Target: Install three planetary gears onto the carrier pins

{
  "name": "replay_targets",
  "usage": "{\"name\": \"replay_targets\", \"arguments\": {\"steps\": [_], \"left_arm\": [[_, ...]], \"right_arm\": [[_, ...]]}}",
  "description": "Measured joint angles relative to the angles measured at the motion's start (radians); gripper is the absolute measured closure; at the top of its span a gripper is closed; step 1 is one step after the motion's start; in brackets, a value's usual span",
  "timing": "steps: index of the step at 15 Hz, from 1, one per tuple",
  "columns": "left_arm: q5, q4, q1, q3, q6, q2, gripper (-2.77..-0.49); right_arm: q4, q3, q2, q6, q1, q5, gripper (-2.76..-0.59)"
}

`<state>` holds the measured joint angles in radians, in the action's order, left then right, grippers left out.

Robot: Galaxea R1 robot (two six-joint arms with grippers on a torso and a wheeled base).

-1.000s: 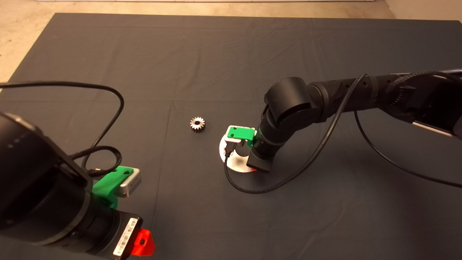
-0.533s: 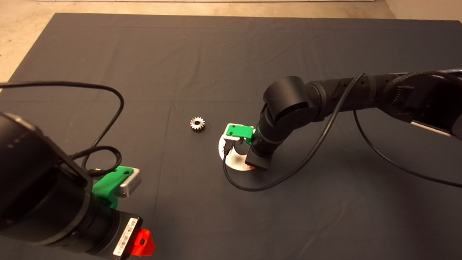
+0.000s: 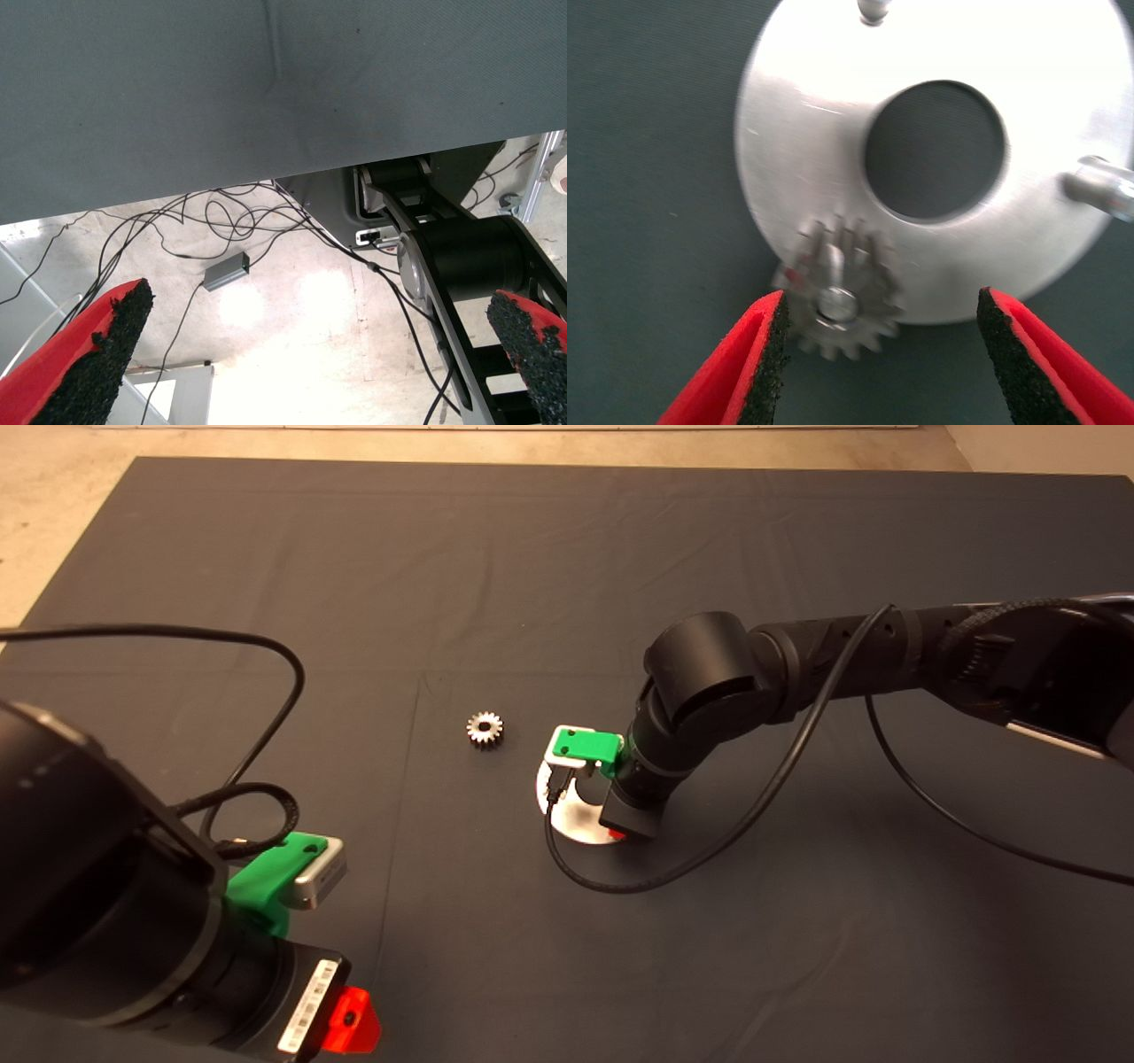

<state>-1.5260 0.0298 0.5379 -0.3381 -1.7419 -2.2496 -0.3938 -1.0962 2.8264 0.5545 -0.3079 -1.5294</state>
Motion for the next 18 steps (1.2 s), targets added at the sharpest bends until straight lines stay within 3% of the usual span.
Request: {"name": "replay_targets", "arguments": {"steps": [2, 7, 13, 16, 18], "left_arm": [[0.0, 0.0, 0.0, 0.0, 0.0, 0.0, -2.75], [0.0, 0.0, 0.0, 0.0, 0.008, 0.0, -2.75], [0.0, 0.0, 0.0, 0.0, 0.032, 0.0, -2.75], [0.0, 0.0, 0.0, 0.0, 0.038, 0.0, -2.75], [0.0, 0.0, 0.0, 0.0, 0.039, 0.0, -2.75]], "right_arm": [[0.0, 0.001, -0.014, 0.015, -0.032, -0.001, -1.58], [0.015, 0.043, -0.032, 0.2, -0.161, 0.001, -1.82], [0.049, 0.121, -0.115, 0.61, -0.196, 0.004, -2.0], [0.054, 0.168, -0.225, 0.724, -0.197, -0.005, -2.13], [0.055, 0.185, -0.254, 0.76, -0.197, -0.012, -2.26]]}}
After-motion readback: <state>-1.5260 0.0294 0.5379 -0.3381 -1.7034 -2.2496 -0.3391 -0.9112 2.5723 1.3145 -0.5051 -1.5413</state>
